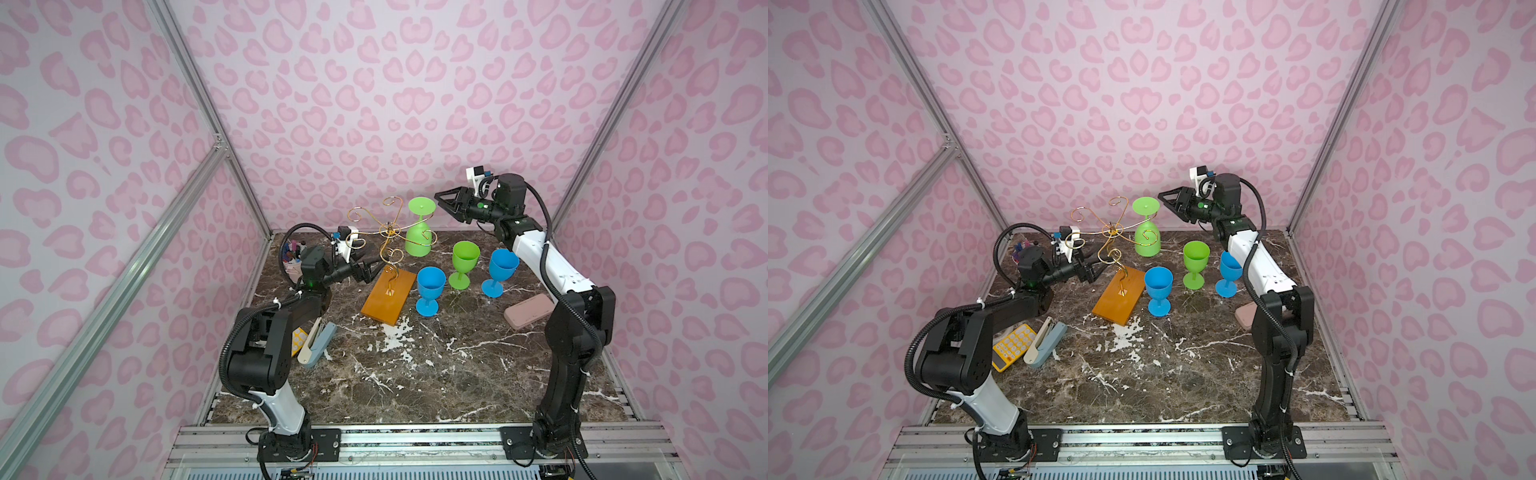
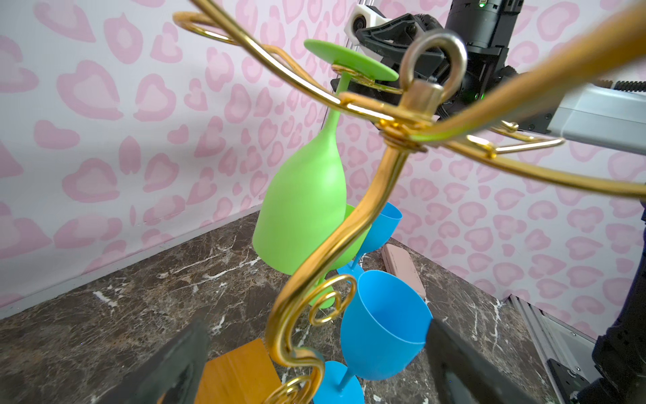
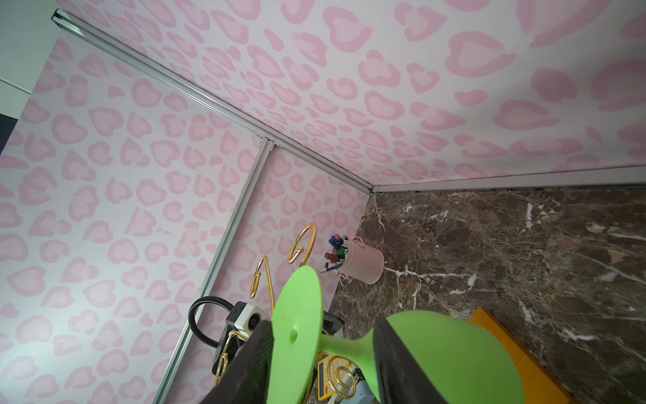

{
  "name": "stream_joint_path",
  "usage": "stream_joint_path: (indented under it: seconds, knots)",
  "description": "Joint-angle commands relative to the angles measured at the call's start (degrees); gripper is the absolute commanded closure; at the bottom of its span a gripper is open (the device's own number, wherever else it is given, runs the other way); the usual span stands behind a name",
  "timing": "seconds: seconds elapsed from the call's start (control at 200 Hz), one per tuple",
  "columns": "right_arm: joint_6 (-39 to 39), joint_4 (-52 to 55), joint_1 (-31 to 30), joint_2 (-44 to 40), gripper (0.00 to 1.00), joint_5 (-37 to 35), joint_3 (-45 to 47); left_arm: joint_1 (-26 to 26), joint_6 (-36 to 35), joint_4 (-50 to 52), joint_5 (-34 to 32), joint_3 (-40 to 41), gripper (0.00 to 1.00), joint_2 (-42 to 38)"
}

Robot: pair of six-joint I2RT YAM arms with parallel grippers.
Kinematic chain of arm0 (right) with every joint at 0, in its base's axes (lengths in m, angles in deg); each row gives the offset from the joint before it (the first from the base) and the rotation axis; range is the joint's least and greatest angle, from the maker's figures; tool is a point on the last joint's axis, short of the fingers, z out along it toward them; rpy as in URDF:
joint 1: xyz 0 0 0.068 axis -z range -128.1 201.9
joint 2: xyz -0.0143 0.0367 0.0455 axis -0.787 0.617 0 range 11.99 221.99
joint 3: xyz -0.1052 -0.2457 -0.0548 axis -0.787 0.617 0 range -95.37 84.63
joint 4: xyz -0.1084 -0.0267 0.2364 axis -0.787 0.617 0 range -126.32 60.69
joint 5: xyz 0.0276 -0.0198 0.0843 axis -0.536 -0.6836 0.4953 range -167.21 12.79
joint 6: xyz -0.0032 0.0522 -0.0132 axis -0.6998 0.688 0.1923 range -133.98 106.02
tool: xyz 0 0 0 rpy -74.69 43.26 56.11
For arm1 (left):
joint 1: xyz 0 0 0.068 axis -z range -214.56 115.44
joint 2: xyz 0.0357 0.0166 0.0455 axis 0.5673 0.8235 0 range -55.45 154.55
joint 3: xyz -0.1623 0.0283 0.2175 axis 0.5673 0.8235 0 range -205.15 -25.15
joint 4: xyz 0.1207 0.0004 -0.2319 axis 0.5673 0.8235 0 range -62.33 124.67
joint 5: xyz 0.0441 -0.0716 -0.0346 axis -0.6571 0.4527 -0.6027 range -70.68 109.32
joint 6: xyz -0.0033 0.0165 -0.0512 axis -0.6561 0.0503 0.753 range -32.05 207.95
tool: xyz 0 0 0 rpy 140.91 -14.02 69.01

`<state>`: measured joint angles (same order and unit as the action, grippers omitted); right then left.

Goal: Take the wine glass off the wine glass rack
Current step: Rotate the wine glass rack at the top-center of the table, then pick up the wine glass from the wine glass rack.

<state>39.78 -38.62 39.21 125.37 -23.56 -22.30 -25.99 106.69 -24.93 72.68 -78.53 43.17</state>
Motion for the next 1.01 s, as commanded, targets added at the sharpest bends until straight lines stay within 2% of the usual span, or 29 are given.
stream_joint_path:
  seconds: [0.0,0.5,1.0]
  knots:
    - [1.0,-1.92,-0.21,0.79,0.53,1.19,-0.42,-0.15,-0.78,-1.99,-0.97,0.47,0.02,-1.65]
    - [-0.38,2.04,-0.93,2.11,0.6,0.91,-2.66,-0.25,-1.69,-1.79,-2.3,3.37,0.02,-3.62]
    - [-1.04,3.36,-1.62,2.02,0.69,0.7,-2.84,1.32,-1.85,-1.2,-2.39,-0.73,0.02,1.41]
